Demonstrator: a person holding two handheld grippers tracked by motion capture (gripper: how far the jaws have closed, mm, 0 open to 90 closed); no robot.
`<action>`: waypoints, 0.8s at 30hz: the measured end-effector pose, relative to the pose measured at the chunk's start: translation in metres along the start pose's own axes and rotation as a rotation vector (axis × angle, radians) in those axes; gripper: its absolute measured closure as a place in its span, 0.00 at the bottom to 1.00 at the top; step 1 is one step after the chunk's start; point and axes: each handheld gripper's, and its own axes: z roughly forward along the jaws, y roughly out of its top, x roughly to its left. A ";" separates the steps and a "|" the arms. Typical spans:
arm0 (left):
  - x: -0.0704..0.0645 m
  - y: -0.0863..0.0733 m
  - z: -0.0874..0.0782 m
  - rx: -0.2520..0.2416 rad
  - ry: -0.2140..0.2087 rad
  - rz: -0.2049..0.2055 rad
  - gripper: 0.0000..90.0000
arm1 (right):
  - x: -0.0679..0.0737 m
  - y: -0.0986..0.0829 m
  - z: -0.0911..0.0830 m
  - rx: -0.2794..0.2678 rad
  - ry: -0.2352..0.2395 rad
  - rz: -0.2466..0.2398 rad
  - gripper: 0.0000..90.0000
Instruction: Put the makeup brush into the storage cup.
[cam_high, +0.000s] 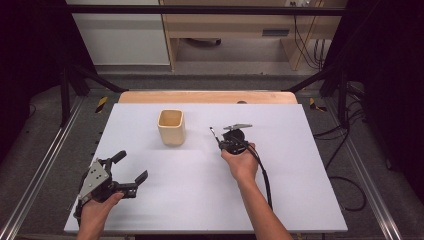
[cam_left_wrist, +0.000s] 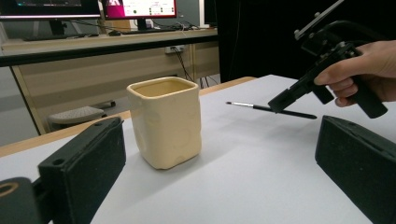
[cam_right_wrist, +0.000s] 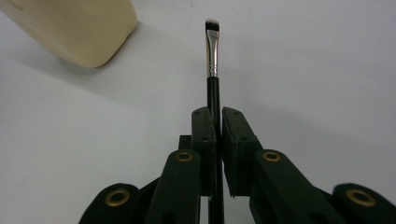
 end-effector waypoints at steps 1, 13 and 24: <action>-0.001 0.001 0.000 0.004 0.000 0.002 0.02 | -0.001 -0.001 -0.005 -0.021 0.014 0.004 0.93; -0.009 0.008 0.003 0.025 -0.008 -0.027 0.02 | -0.012 -0.021 -0.047 -0.190 0.117 -0.003 0.93; -0.022 0.013 0.015 0.087 0.010 -0.107 0.02 | -0.015 -0.041 -0.067 -0.303 0.166 -0.059 0.93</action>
